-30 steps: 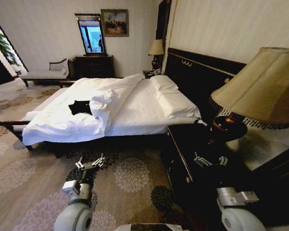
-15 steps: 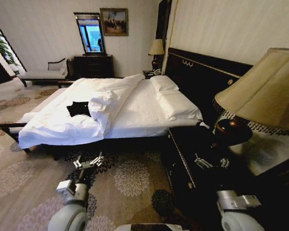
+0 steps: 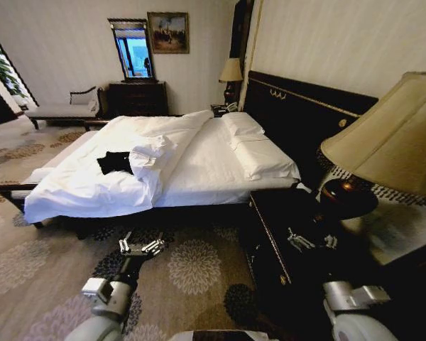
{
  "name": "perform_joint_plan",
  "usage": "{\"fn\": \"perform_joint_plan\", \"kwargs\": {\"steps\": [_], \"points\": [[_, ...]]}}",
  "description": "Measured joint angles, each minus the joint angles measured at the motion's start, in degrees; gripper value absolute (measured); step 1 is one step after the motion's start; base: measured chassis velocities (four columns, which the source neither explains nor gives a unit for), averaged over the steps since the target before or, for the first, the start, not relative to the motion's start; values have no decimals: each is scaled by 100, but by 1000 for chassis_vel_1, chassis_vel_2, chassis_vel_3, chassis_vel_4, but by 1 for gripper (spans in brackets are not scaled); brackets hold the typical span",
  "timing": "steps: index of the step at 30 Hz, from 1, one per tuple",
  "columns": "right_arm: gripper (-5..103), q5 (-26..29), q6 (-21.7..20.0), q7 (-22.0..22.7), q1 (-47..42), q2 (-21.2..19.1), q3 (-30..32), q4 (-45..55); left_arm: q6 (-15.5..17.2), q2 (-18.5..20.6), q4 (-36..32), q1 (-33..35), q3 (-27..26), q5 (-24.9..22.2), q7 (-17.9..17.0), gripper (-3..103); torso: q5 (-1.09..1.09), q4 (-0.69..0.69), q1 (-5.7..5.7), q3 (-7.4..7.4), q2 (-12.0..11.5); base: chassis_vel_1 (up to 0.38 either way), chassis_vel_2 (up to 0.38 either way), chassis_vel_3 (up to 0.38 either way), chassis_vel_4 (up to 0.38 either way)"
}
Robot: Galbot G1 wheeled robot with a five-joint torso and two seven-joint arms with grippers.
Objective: Fold the clothes on the bed.
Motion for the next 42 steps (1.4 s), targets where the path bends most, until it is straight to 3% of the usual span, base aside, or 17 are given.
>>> {"fn": "perform_joint_plan", "kwargs": {"steps": [3, 6, 12, 15, 20, 23, 26, 28, 30, 42], "points": [[100, 50, 22, -125, 132, -246, -9, -32, -14, -106, 0, 69, -2, 98, -29, 100, 0, 0, 0, 0, 0, -77, 78, 83, -50], [100, 22, 26, -105, 142, -181, -42, 10, -30, -171, 0, 110, -6, 153, -56, 100, 0, -2, 0, 0, 0, -99, 90, 96, -91], [100, -637, 28, 364, 71, 392, -51, 151, -47, -307, 0, 140, -8, 292, -84, 100, -1, -2, 0, 0, 0, -118, 114, 116, -118], [100, -1239, 0, 677, -18, 776, -9, 203, -68, -381, 1, 132, 17, 403, -88, 100, -2, -3, 2, 1, -1, -92, 99, 86, -101], [100, -1443, -12, 758, -110, 943, -48, 192, -92, -417, 2, 115, 37, 439, -85, 100, -2, -3, -1, 0, 0, -79, 92, 80, -98], [100, -1441, -12, 755, -133, 946, -65, 193, -108, -418, 3, 118, 43, 432, -27, 100, -2, -2, -2, -1, 1, -99, 112, 87, -89], [100, -1221, -116, 750, -181, 912, -95, 258, -178, -391, 5, 180, 73, 225, 372, 100, -1, -2, -2, -1, 1, -151, 116, 130, -116], [100, -1167, -145, 752, -186, 900, -98, 271, -210, -382, 5, 177, 67, 221, 441, 100, -1, -2, -2, -1, 1, -187, 121, 173, -159], [100, -966, -238, 774, -198, 856, -100, 312, -435, -287, 6, 79, -30, 300, 707, 100, -1, -2, -1, 0, 0, -177, 187, 175, -169], [100, -761, -302, 878, -228, 852, -7, 382, -734, -156, 44, -123, -365, 345, 747, 100, -2, -2, 0, 0, 0, -184, 192, 184, -192]]}}
